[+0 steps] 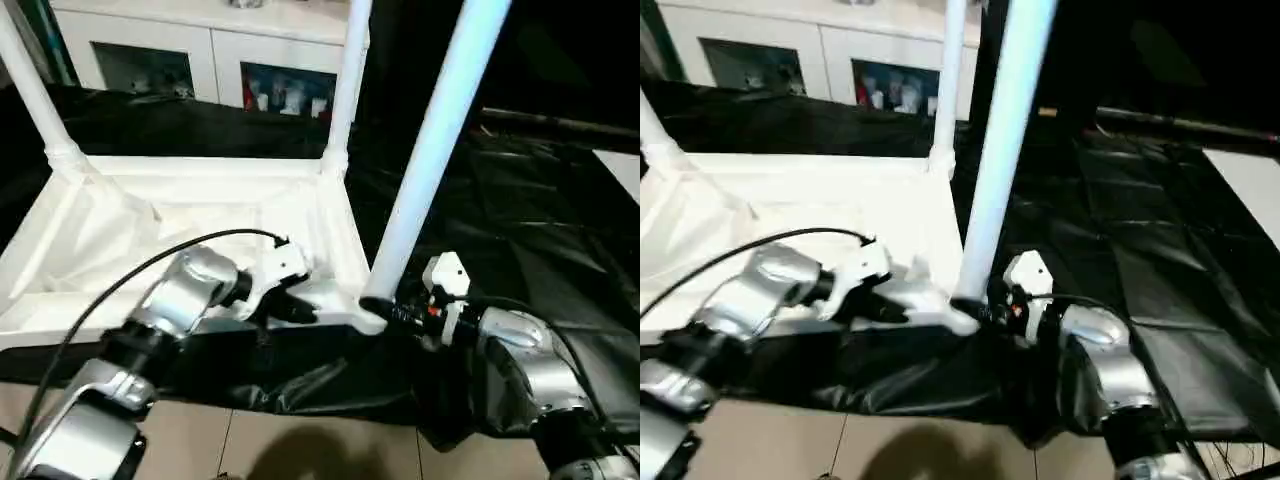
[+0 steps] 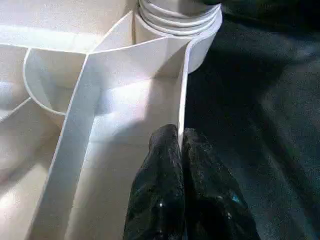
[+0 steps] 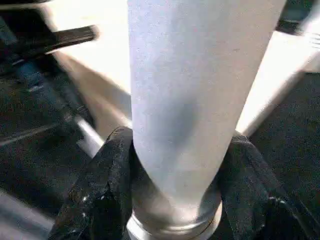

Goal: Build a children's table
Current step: Rotate leg to tighten

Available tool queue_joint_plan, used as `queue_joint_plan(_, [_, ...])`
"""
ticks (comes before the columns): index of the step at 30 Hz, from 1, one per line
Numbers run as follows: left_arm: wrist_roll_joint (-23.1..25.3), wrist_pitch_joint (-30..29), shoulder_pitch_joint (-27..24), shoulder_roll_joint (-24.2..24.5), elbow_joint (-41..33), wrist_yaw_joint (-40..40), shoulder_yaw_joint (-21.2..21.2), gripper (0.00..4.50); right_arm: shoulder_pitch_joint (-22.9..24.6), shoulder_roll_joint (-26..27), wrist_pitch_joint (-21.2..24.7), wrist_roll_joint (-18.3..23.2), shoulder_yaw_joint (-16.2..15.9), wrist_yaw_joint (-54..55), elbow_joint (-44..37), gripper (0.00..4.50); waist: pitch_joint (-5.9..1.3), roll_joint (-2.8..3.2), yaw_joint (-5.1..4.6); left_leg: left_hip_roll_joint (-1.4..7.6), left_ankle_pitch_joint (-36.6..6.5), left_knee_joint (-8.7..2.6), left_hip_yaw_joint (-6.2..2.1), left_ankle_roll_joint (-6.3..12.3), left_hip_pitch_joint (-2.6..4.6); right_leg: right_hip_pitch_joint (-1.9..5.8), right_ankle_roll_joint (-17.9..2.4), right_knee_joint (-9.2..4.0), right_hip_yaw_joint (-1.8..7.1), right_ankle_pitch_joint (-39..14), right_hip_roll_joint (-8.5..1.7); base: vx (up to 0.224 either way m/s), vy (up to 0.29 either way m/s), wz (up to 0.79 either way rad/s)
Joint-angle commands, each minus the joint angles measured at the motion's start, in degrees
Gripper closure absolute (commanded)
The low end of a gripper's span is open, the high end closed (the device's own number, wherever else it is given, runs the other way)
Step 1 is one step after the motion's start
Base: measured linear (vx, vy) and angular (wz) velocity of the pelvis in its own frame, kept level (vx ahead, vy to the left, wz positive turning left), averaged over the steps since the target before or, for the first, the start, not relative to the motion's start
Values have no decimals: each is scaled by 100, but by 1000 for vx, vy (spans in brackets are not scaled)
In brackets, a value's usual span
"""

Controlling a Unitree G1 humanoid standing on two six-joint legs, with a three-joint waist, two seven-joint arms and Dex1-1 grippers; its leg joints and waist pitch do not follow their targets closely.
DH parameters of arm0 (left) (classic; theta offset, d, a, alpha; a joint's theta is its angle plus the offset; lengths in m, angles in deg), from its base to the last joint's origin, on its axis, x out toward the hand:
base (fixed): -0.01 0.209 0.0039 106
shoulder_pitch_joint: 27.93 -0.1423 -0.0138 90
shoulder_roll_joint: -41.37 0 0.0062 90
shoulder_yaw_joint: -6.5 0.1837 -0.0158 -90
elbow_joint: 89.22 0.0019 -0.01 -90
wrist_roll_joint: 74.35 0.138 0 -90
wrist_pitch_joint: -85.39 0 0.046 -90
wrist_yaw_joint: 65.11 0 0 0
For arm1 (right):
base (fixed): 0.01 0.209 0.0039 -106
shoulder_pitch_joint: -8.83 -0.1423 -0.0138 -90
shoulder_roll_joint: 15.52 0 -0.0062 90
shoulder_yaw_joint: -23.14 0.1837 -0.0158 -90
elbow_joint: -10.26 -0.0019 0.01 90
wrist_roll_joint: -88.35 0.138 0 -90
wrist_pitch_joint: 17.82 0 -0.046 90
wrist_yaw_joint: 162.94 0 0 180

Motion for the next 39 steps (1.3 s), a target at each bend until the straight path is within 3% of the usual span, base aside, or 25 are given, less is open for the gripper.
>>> queue_joint_plan(1, [117, -279, 81, -407, 456, 844, -25, 450, -129, 294, 175, -322, -14, 882, 452, 250, -210, 41, -37, 85, -1772, -418, -22, -86, 37, 145, -657, -603, 270, -2588, -355, 0, 0, 0])
queue_joint_plan(4, [149, -349, 223, -665, 734, 1302, -132, 450, -287, 567, 293, -361, 182, 1612, 684, 251, -210, 31, -73, 72, -1888, -425, -45, -104, 41, 130, -529, -635, 258, -2782, -352, 0, 0, 0])
queue_joint_plan(7, [150, -176, 598, -1191, 1431, 2265, -401, 450, -737, 1094, 487, -285, 562, 2974, 1266, 251, -239, 30, -135, 54, -1926, -409, -48, -161, 62, 98, -548, -629, 258, -2690, -338, 0, 0, 0])
queue_joint_plan(9, [122, -103, 696, -1310, 1625, 2403, -462, 450, -870, 1203, 475, -327, 588, 3210, 1399, 251, -229, 44, -123, 44, -1854, -410, -36, -78, 34, 107, -519, -637, 264, -2532, -330, 0, 0, 0])
queue_joint_plan(12, [191, 22, 821, -1423, 1897, 2525, -439, 450, -1110, 1378, 351, -467, 510, 3393, 1620, 251, -246, 36, -124, 45, -1735, -413, -28, -20, 4, 125, -569, -607, 273, -2207, -320, 0, 0, 0])
queue_joint_plan(17, [287, 85, 903, -1426, 2109, 2539, -404, 450, -1176, 1436, 178, -582, 386, 3103, 1676, 251, -267, 33, -101, 63, -1333, -397, 4, 61, -16, 161, -821, -512, 293, -1385, -308, 0, 0, 0])
queue_joint_plan(19, [309, 87, 900, -1396, 2119, 2500, -380, 450, -1129, 1433, 166, -424, 444, 2857, 1580, 196, -263, 25, -98, 64, -1290, -396, 8, 110, -29, 184, -874, -500, 292, -1304, -315, 0, 0, 0])
queue_joint_plan(26, [329, 45, 690, -1052, 1730, 1465, -56, 450, -797, 702, 217, -286, 114, 1392, 720, 139, -242, 0, -111, 74, -1288, -405, -9, 223, -77, 227, -782, -535, 280, -1510, -317, 0, 0, 0])
queue_joint_plan(29, [280, 108, 364, -600, 1099, 435, 284, 450, -412, -117, 197, -194, -125, 144, 38, 139, -231, 3, -99, 96, -1193, -393, 13, 325, -53, 219, -900, -527, 297, -1270, -310, 0, 0, 0])
queue_joint_plan(34, [175, 360, 118, -219, 621, -310, 452, 450, -181, -531, 162, -140, -179, -487, -300, 139, -243, 41, -83, 106, -950, -379, 18, 374, -48, 228, -1175, -433, 289, -659, -299, 0, 0, 0])
queue_joint_plan(39, [51, 283, -99, 183, 116, -1038, 604, 450, -16, -718, 164, -47, -292, -876, -620, 139, -240, 42, -84, 119, -953, -378, 32, 357, -14, 220, -1320, -400, 298, -448, -294, 0, 0, 0])
